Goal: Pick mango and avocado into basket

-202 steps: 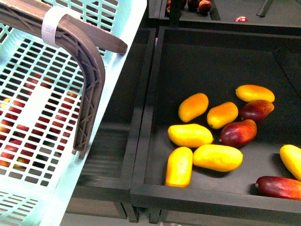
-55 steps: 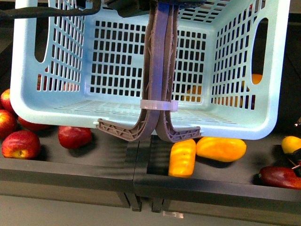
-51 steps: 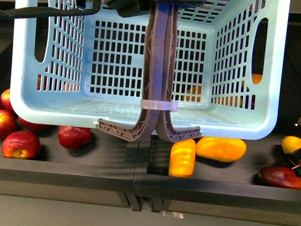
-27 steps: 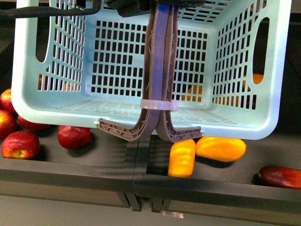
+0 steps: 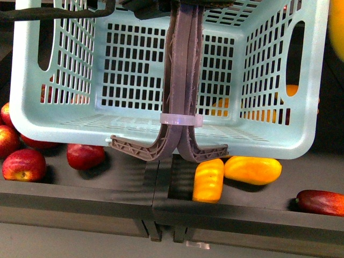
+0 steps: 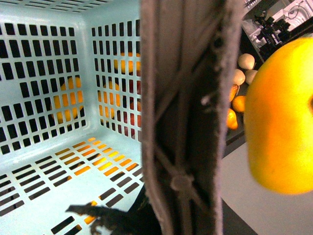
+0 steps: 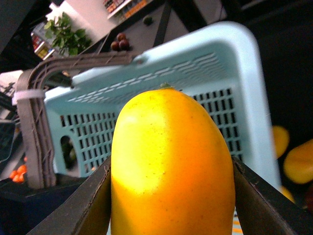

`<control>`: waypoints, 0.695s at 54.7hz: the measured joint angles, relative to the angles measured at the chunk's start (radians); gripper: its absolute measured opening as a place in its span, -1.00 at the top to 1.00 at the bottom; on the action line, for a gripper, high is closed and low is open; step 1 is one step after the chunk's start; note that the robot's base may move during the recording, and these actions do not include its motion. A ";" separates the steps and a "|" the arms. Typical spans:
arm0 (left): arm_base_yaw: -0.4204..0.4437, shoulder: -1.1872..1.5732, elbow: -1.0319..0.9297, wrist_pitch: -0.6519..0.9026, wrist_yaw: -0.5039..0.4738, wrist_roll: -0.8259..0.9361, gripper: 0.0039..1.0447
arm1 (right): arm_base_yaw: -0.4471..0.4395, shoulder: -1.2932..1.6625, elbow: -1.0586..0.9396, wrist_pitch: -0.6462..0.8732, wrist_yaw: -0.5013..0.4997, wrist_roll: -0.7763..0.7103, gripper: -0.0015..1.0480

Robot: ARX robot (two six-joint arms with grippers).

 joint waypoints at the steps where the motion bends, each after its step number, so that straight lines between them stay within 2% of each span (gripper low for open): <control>1: 0.000 0.000 0.000 0.000 0.000 0.000 0.90 | 0.012 0.004 -0.002 0.001 0.006 0.005 -0.12; 10: 0.000 0.000 0.000 0.000 0.000 0.000 0.90 | 0.146 0.072 -0.008 0.021 0.098 0.034 -0.12; 17: 0.000 0.000 0.000 0.000 -0.002 0.002 0.90 | 0.184 0.111 -0.008 0.014 0.158 0.017 -0.13; 31: 0.000 0.000 0.000 0.000 0.000 0.010 0.90 | 0.174 0.109 -0.008 0.080 0.216 -0.038 -0.85; 38: -0.002 0.000 0.000 -0.001 -0.002 0.005 0.90 | 0.149 0.050 -0.015 0.122 0.286 -0.117 -0.83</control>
